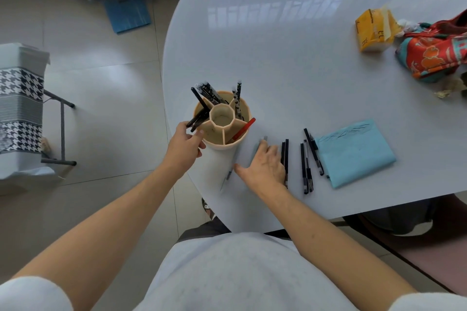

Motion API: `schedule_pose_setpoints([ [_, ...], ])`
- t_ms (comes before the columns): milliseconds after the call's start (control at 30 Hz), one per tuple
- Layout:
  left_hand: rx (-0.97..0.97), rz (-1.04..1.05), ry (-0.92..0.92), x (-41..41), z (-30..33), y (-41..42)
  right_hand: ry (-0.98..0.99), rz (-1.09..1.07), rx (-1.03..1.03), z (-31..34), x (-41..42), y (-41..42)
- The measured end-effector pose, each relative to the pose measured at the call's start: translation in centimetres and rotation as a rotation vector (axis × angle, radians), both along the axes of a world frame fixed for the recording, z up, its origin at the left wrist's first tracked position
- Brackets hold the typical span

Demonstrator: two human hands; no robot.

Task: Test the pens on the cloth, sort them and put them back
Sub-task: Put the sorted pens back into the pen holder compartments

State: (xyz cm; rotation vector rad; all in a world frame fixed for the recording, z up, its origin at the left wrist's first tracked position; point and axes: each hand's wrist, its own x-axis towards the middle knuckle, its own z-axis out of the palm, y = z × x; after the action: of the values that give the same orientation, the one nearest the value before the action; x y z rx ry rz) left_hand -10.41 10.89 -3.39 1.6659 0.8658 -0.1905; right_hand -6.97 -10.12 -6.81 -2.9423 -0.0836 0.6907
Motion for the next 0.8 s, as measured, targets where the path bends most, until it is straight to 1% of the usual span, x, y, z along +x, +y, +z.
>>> schedule_pose_setpoints([
  [133,-0.004,0.005,0.002,0.1,0.0,0.0,0.026,0.040,0.016,0.5,-0.3,1.6],
  [267,-0.005,-0.001,0.008,0.0,0.1,0.0,0.074,0.004,0.068,0.9,-0.2,2.7],
  [333,0.008,-0.008,0.017,0.1,0.3,-0.1,0.086,-0.003,0.049,0.9,-0.2,2.6],
  [433,0.011,-0.013,0.028,0.2,0.4,-0.1,0.066,0.047,-0.013,0.5,0.0,1.8],
  [500,0.012,-0.019,0.036,0.2,0.5,0.0,0.039,0.071,0.028,0.2,0.3,1.0],
  [567,0.014,-0.020,0.041,0.2,0.6,0.0,0.037,0.049,0.124,0.0,0.8,0.1],
  [600,0.015,-0.021,0.042,0.3,0.7,-0.1,0.055,-0.009,0.189,0.0,1.1,-0.4],
  [633,0.014,-0.019,0.043,0.3,0.7,-0.1,0.084,-0.118,0.285,0.3,1.5,-0.8],
  [667,0.009,-0.016,0.043,0.3,0.8,-0.1,0.109,-0.272,0.418,0.7,1.9,-1.1],
  [733,0.000,-0.015,0.047,0.3,0.8,-0.2,0.118,-0.588,0.734,2.0,2.6,-1.5],
  [800,-0.003,-0.013,0.060,0.0,0.9,-0.3,0.086,-0.776,1.010,3.9,3.3,-1.6],
])
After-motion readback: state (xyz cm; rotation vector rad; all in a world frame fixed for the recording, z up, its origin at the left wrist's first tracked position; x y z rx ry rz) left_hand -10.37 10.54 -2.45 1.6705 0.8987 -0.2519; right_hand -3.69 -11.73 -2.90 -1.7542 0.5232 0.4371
